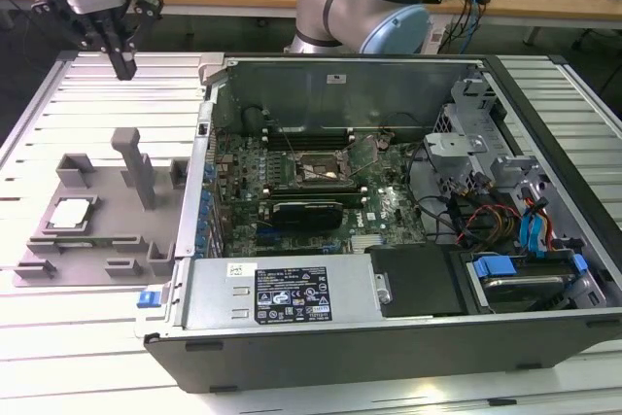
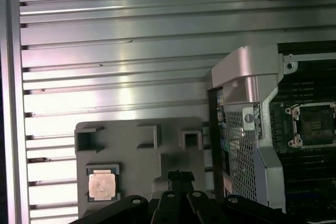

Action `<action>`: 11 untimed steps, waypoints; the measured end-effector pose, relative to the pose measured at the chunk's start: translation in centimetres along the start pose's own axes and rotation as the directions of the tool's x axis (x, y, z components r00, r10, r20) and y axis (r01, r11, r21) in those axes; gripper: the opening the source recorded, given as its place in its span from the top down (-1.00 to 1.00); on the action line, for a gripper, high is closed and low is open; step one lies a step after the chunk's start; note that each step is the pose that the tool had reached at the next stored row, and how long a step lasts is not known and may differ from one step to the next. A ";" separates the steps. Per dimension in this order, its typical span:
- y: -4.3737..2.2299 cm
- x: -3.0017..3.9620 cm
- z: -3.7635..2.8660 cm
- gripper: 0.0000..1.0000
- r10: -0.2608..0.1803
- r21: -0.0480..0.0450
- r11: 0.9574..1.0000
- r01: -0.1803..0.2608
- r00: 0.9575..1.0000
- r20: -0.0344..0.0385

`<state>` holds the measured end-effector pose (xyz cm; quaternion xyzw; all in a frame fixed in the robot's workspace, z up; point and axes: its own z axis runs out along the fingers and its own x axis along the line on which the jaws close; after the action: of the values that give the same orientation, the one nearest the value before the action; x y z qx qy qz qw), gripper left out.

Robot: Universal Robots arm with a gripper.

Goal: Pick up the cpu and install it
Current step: 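Reach for the cpu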

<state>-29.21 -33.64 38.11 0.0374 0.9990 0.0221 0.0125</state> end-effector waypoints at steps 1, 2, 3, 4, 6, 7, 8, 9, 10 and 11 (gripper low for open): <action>-0.27 0.41 0.11 0.79 0.000 0.000 1.000 0.000 1.000 0.000; -0.55 0.87 0.26 0.79 0.000 0.000 1.000 0.000 1.000 0.000; -0.77 1.24 0.41 0.79 0.000 0.000 1.000 0.000 1.000 0.000; -0.95 1.55 0.55 0.79 0.000 0.000 1.000 0.000 1.000 0.000; -1.14 1.93 0.82 0.79 0.000 0.000 1.000 0.000 1.000 0.000; -1.26 2.14 1.01 0.79 0.000 0.000 1.000 0.000 1.000 0.000; -1.48 2.48 1.34 0.79 0.000 0.000 1.000 0.000 1.000 0.000; -1.67 2.74 1.61 0.79 0.000 0.000 1.000 0.000 1.000 0.000; -1.75 2.84 1.72 0.79 0.000 0.000 1.000 0.000 1.000 0.000; -1.85 2.93 1.83 0.79 0.000 0.000 1.000 0.000 1.000 0.000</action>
<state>-32.22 -35.18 36.13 0.0375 0.9990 0.0221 0.0125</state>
